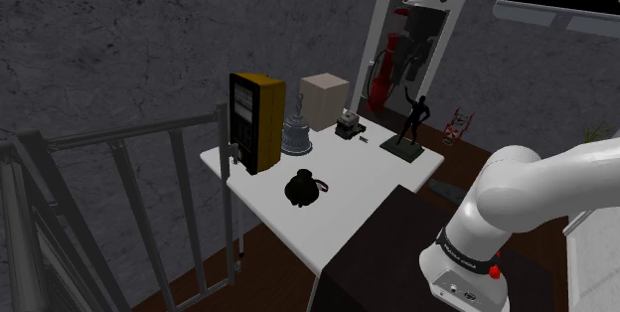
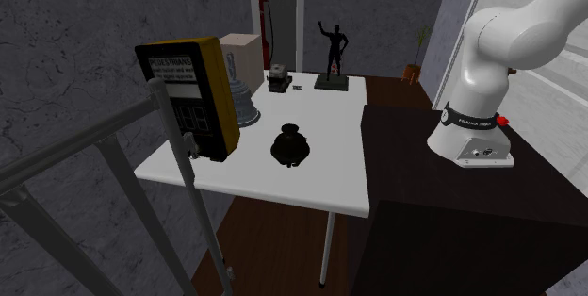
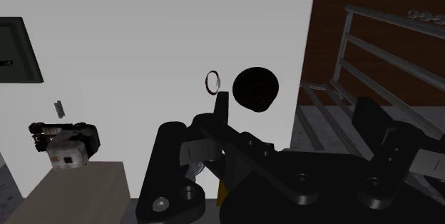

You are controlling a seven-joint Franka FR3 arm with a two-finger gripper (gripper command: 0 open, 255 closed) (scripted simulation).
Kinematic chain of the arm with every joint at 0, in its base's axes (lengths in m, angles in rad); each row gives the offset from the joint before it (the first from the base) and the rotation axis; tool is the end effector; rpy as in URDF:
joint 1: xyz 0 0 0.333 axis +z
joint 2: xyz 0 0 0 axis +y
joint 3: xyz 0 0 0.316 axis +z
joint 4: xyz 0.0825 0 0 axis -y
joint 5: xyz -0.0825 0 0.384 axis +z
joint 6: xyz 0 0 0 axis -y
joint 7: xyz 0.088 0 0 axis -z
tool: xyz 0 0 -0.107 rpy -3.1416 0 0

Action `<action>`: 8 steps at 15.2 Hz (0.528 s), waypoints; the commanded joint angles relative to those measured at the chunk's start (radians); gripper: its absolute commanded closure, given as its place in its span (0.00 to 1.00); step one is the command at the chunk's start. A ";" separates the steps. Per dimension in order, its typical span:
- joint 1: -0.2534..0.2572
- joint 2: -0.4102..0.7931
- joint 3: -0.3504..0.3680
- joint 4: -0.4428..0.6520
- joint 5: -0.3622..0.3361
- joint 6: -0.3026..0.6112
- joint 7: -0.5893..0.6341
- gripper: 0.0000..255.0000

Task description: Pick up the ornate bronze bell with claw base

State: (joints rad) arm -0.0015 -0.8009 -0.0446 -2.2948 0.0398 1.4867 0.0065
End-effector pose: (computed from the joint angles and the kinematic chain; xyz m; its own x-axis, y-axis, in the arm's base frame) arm 0.2941 -0.0141 0.6163 0.9993 -0.0354 -0.0080 -0.0359 -0.9968 -0.0716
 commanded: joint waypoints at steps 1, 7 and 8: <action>0.000 0.000 0.000 0.000 0.000 0.000 0.000 0.00; 0.004 0.094 0.011 -0.119 0.015 0.204 0.010 0.00; 0.005 0.115 0.013 -0.134 0.018 0.239 0.011 0.00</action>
State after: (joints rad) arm 0.0027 -0.7111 -0.0331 -2.4137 0.0555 1.6846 0.0168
